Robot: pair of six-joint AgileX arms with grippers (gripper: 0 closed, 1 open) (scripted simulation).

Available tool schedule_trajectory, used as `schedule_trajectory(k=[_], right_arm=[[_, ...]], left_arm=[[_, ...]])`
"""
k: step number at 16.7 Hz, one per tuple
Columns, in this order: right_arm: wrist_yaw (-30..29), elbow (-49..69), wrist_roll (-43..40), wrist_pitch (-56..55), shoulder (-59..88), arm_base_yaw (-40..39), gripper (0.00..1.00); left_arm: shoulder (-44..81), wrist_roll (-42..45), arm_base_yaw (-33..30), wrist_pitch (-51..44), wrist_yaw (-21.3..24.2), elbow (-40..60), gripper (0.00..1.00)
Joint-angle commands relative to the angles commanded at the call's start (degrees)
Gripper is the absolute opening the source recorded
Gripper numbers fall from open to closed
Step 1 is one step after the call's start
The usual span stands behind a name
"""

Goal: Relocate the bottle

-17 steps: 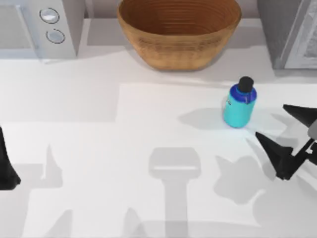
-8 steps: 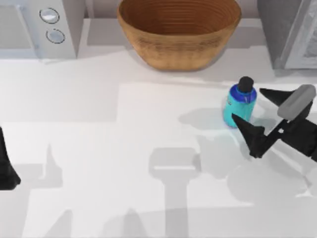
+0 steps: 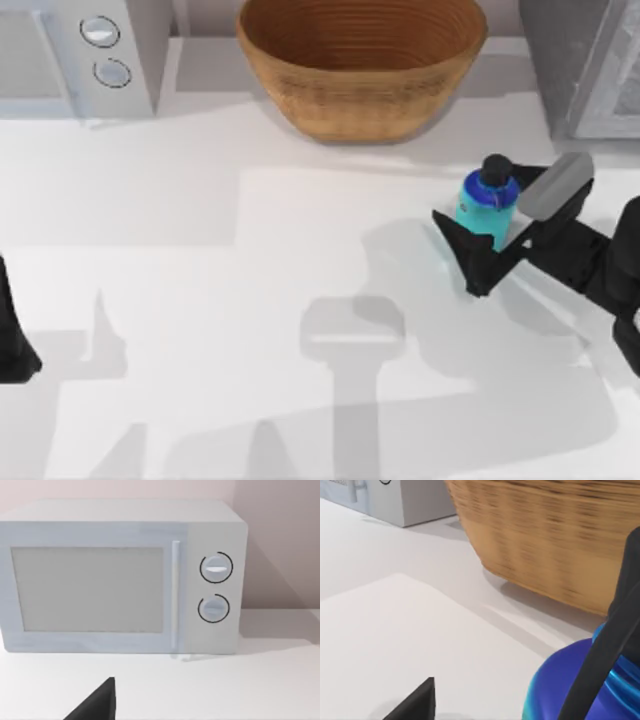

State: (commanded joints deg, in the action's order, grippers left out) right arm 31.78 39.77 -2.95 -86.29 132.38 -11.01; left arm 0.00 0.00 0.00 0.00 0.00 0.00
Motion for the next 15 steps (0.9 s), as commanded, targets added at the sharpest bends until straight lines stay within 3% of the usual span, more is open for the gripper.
schedule_trajectory(k=[1, 14, 15], right_arm=[[0.0, 0.0, 0.0, 0.0, 0.0, 0.0, 1.0], [0.0, 0.0, 0.0, 0.0, 0.0, 0.0, 0.02], [0.0, 0.0, 0.0, 0.0, 0.0, 0.0, 0.0]], left_arm=[[0.0, 0.0, 0.0, 0.0, 0.0, 0.0, 1.0], [0.0, 0.0, 0.0, 0.0, 0.0, 0.0, 1.0], [0.0, 0.0, 0.0, 0.0, 0.0, 0.0, 1.0]])
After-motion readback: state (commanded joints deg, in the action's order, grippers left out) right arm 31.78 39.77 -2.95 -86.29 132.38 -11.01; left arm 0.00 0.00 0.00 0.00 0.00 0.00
